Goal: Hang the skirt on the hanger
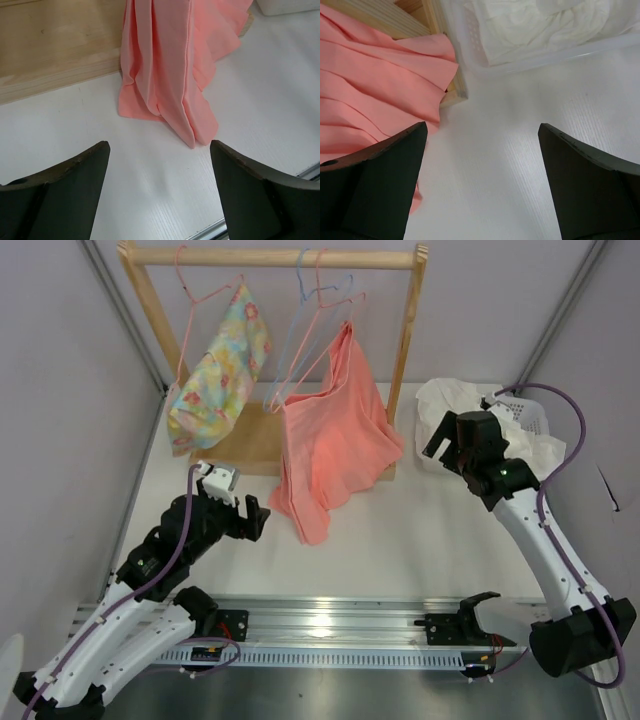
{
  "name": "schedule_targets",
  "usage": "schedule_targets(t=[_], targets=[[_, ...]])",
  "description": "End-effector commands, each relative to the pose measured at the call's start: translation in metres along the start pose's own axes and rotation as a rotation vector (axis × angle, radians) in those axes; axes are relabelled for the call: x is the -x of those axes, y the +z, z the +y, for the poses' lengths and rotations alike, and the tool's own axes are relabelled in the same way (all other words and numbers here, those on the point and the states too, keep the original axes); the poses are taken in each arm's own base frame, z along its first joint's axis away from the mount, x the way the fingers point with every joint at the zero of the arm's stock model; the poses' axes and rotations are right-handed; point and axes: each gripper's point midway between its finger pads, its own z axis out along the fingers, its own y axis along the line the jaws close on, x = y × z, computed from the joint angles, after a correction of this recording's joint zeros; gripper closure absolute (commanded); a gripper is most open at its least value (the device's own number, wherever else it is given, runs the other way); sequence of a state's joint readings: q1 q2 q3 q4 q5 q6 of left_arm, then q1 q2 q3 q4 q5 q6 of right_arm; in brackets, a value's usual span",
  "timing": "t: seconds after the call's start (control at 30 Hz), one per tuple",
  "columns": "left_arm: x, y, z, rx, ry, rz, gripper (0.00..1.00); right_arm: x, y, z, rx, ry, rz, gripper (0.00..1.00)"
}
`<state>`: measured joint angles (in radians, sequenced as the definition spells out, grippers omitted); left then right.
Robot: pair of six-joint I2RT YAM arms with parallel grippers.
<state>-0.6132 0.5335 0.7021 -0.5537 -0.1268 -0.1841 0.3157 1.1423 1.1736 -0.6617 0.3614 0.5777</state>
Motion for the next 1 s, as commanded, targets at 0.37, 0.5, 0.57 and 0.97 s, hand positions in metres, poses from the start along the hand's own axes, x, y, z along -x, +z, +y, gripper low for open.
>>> schedule_targets(t=[0.37, 0.5, 0.57, 0.97], targets=[[0.009, -0.001, -0.008, -0.04, -0.019, -0.05, 0.13, 0.053, 0.152, 0.017, 0.061, 0.017, 0.124, 0.21], [0.008, -0.001, -0.007, -0.035, -0.021, -0.052, 0.12, 0.033, 0.19, 0.023, 0.029, -0.009, 0.174, 0.22], [0.008, -0.001, -0.008, -0.041, -0.019, -0.051, 0.12, 0.014, 0.208, 0.018, -0.026, -0.022, 0.229, 0.22], [0.007, 0.0, -0.006, -0.032, -0.021, -0.044, 0.12, -0.033, 0.228, -0.023, -0.139, 0.043, 0.277, 0.27]])
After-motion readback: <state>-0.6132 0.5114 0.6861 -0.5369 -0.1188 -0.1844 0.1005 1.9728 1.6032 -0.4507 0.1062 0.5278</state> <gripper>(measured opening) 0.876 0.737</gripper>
